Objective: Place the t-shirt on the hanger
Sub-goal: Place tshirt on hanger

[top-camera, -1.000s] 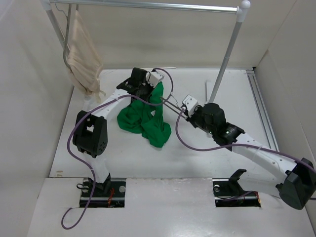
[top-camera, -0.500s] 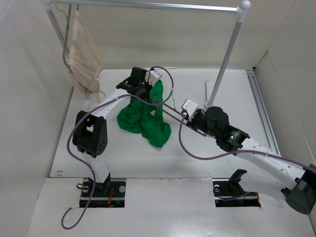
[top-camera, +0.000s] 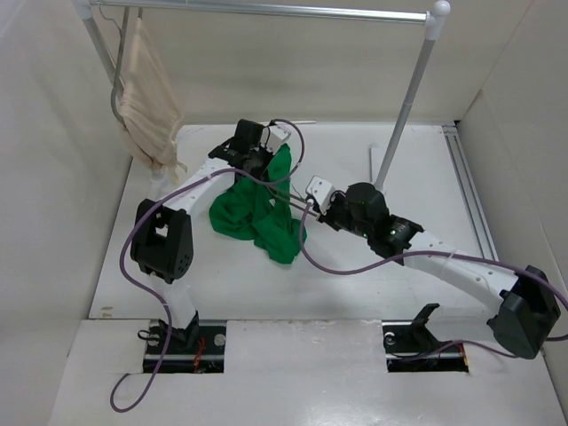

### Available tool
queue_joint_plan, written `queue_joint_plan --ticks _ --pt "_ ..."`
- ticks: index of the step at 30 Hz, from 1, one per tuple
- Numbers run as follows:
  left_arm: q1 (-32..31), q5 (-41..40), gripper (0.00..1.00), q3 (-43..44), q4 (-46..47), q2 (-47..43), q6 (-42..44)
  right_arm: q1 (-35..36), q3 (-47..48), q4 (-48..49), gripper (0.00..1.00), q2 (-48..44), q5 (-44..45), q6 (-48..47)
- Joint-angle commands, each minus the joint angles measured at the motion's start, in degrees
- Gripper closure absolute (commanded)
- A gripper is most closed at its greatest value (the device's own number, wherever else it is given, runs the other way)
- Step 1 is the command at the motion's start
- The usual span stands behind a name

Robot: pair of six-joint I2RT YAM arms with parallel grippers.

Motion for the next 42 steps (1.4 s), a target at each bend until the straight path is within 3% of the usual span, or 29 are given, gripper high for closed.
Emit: queue_joint_plan --ticks 1,8,18,22,29,33,37,42 --pt "-0.05 2.62 1.0 3.29 -1.86 -1.42 -1.34 0.82 1.91 8.81 1.0 -1.59 3.93 1.51" --pt "-0.05 7.89 1.0 7.42 -5.98 -0.89 -5.29 1.43 3.13 18.13 1.0 2.27 7.45 4.94" --pt "-0.05 10.79 1.0 11.38 -9.68 -1.42 -9.78 1.43 -1.44 23.69 1.0 -5.02 17.65 10.66" --pt "-0.05 7.81 1.0 14.01 -9.68 -1.42 -9.17 1.43 -2.05 14.16 1.0 -9.5 25.01 15.66" --pt "-3.38 6.31 1.0 21.74 -13.37 -0.89 -6.45 1.96 -4.52 5.86 1.0 -15.12 36.98 18.92" --pt "-4.62 10.08 1.0 21.5 -16.44 -0.37 -7.57 1.96 -3.99 6.37 1.0 -16.35 35.5 15.59" --pt "-5.15 12.81 1.0 20.43 -15.4 1.3 -11.17 1.96 -5.38 8.04 1.0 -18.02 26.63 7.25" --pt "-5.15 15.28 1.0 26.31 -15.92 5.43 -15.05 -0.05 -9.69 10.24 1.0 -21.01 10.22 5.91"
